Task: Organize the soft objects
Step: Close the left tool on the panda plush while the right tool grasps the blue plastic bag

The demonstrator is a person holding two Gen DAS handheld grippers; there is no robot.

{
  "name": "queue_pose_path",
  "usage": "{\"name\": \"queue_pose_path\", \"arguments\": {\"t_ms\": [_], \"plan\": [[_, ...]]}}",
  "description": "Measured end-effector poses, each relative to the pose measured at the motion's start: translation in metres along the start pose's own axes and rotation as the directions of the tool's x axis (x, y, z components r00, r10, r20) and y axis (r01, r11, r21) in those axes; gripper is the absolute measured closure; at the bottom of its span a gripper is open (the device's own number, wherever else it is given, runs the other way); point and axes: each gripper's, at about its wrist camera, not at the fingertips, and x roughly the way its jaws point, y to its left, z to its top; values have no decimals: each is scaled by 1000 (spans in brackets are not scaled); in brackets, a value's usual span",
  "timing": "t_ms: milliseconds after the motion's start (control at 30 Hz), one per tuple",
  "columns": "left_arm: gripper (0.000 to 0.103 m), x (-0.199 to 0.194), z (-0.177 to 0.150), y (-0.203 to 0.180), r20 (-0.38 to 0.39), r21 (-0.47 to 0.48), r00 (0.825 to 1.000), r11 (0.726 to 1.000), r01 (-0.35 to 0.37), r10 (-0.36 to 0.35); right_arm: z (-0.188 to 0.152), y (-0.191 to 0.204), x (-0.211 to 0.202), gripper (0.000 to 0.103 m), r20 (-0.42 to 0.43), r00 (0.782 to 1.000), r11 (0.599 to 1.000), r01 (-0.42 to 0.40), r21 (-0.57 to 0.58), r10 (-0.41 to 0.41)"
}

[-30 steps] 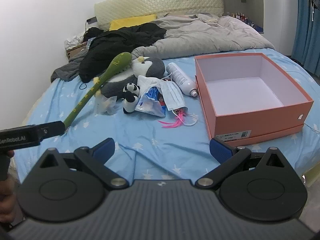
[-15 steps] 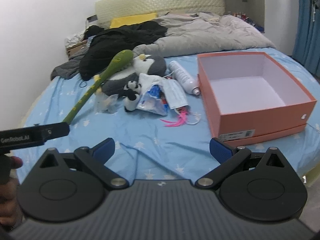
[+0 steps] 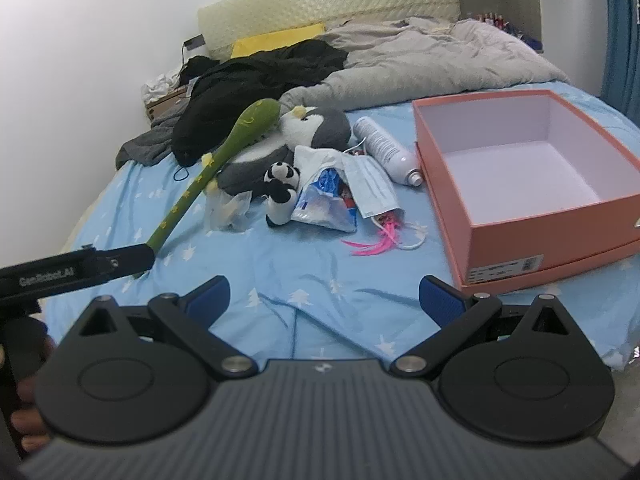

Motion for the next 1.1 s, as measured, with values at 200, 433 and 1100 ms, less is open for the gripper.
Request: {"name": "queue_pose_path", "arguments": {"t_ms": [200, 433, 1100], "plan": [[1, 29, 2, 10, -2, -36, 999, 999, 41, -41, 3, 1, 28, 9, -21, 999, 1000, -29, 7, 29], [5, 76, 9, 18, 7, -52, 998, 997, 60, -60, 14, -6, 70, 31, -41, 998, 999, -47, 18, 48], [15, 213, 46, 25, -42, -50, 991, 991, 125, -127, 34, -15, 191, 30, -11, 995, 993, -102, -58, 101]]}}
